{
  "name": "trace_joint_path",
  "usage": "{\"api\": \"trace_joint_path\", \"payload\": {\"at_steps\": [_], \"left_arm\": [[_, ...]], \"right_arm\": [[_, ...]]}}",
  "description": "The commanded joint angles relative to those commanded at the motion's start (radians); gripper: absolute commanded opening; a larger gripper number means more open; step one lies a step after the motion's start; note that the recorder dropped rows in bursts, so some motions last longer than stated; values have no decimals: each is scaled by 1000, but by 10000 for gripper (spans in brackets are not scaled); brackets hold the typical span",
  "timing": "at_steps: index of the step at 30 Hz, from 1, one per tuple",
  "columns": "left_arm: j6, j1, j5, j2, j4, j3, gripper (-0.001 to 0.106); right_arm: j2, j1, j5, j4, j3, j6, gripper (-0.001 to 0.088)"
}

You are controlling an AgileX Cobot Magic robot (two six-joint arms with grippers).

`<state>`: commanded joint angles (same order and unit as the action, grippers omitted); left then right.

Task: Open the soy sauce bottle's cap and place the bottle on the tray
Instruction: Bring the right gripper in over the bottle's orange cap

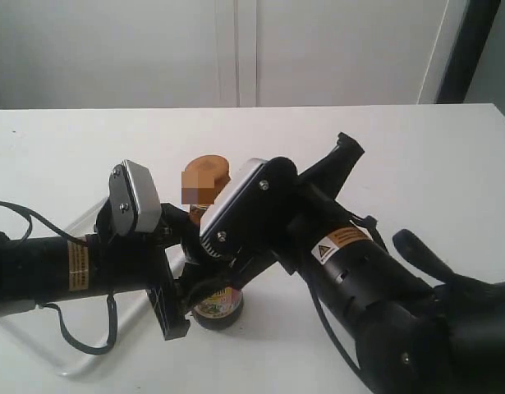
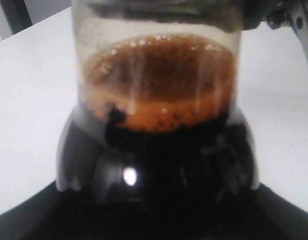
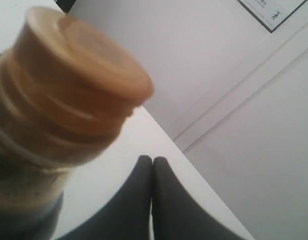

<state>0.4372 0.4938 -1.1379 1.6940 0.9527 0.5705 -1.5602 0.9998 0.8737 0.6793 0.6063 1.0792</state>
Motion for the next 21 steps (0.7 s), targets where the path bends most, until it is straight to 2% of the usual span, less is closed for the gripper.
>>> {"api": "trace_joint_path", "payload": {"at_steps": [13, 21], "left_arm": [[-14, 0, 10, 0, 4, 0, 0], [-18, 0, 9, 0, 4, 0, 0]], "right_arm": [[0, 16, -84, 31, 61, 20, 0], [0, 39, -80, 43, 61, 17, 0]]}}
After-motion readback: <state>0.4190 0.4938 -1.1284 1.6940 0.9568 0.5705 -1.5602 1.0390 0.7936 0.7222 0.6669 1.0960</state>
